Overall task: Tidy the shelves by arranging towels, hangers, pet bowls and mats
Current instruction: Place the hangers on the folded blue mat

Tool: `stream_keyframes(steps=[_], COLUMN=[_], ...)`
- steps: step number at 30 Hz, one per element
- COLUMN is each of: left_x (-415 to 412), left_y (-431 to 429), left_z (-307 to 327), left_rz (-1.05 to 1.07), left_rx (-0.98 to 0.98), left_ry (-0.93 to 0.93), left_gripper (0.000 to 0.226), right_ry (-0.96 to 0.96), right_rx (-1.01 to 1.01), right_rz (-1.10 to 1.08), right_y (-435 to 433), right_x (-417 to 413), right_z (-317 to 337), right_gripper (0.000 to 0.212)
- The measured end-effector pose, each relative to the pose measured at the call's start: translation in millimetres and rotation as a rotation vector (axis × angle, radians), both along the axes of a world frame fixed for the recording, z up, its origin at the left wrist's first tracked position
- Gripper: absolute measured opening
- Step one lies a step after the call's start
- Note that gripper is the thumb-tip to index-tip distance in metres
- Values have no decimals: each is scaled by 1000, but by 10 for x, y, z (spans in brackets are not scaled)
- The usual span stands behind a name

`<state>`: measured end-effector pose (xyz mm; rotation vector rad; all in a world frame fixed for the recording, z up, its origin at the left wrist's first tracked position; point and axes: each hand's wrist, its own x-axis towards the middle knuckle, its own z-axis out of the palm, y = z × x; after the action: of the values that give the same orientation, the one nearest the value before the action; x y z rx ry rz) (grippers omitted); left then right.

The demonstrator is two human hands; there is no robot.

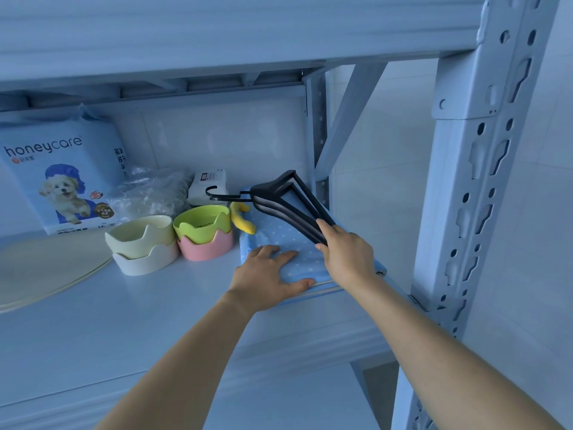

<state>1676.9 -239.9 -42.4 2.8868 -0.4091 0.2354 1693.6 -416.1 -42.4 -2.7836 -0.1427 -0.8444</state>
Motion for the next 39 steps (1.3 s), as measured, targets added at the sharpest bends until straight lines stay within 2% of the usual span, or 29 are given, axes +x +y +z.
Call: stream_keyframes(steps=[16,21,23,27,30,35,39], left_x=[188,268,313,467,563,783,989], left_y=[132,197,236,294,267,127,-25], left_z=[78,171,228,329,357,442,582], left_rz=[-9,-31,-46,-20,-48,-190,-362], left_rx=[32,104,76,53,72,52,161], left_ry=[61,113,76,-153,-215,-265,-162], left_gripper=[81,78,72,48,44,56,62], right_ry=[86,93,80,71,12,-40,46], right_rx=[-29,-51,-65,-66,5,240,320], right_rz=[-23,-33,-30,-4,83,146,211], right_y=[250,310,317,297,241,146,62], right_x=[293,368,386,392,373,303,248], right_z=[148,168,157,116,90,20,39], right_gripper=[38,36,37,46,48,46,50])
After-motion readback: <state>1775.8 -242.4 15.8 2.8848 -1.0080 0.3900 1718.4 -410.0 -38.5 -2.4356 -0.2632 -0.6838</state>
